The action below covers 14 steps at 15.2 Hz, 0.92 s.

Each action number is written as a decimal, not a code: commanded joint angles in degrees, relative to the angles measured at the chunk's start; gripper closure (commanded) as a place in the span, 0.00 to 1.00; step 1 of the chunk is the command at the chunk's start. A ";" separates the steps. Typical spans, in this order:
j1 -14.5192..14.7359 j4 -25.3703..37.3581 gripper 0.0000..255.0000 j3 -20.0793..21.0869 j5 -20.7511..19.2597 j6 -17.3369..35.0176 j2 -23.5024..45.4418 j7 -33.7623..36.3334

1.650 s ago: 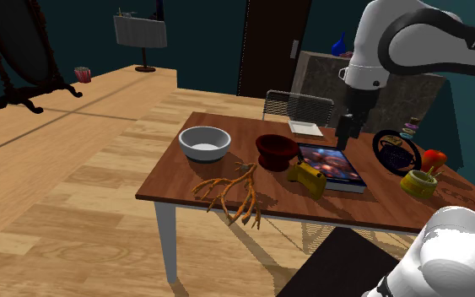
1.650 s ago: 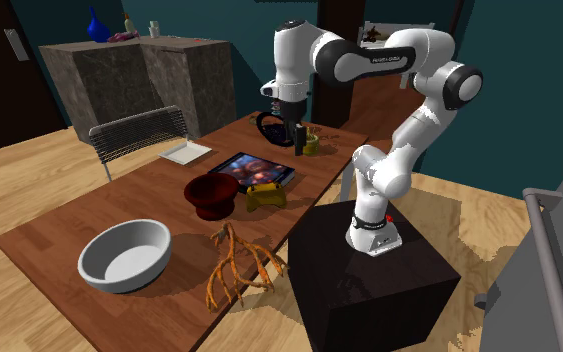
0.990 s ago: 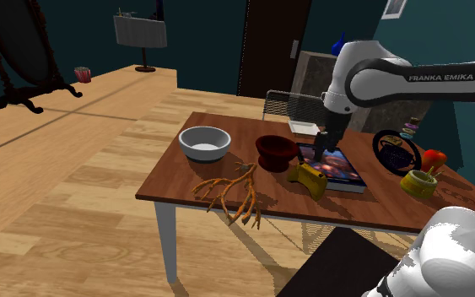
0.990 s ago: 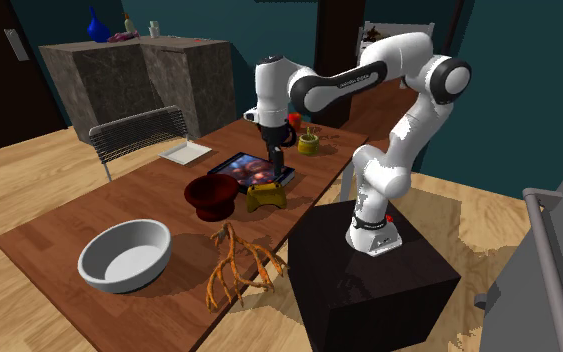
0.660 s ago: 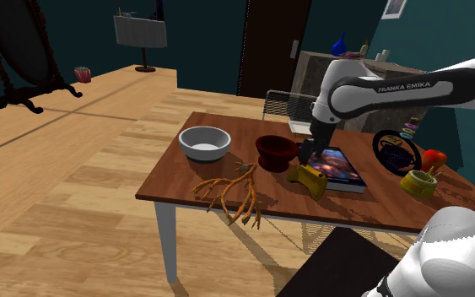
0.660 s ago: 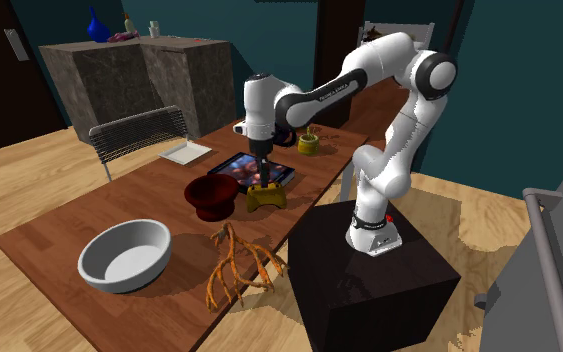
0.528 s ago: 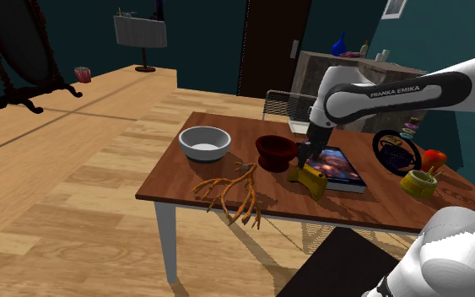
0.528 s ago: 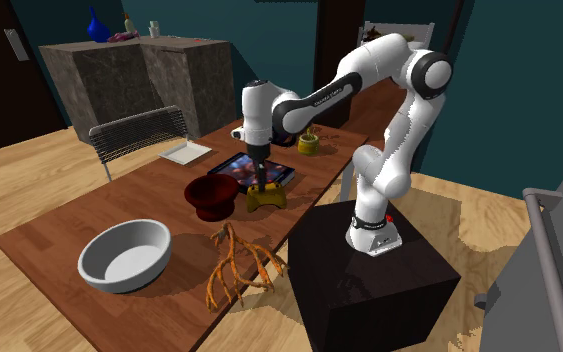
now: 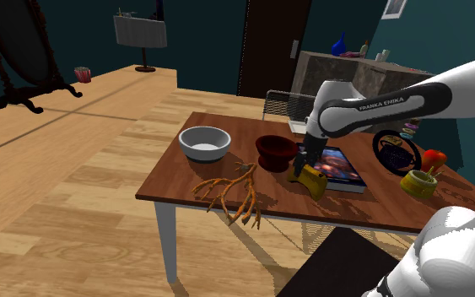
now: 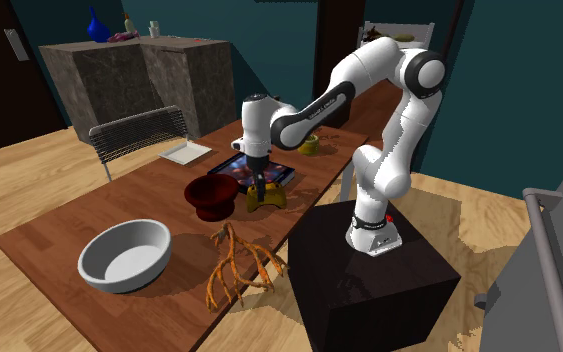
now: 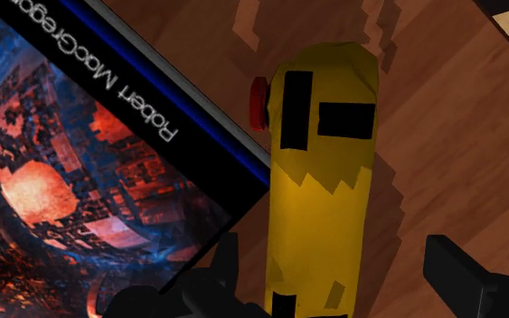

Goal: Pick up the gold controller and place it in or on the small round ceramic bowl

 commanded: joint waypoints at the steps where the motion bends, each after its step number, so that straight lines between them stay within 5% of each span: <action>1: 0.03 -0.12 0.00 0.00 0.03 0.30 0.16 0.02; 6: 0.03 -0.12 0.00 0.00 0.02 0.29 0.15 0.02; 7: 0.03 -0.12 1.00 0.00 0.02 0.29 0.15 0.02; 14: 0.03 -0.12 1.00 0.00 0.02 0.29 0.14 0.02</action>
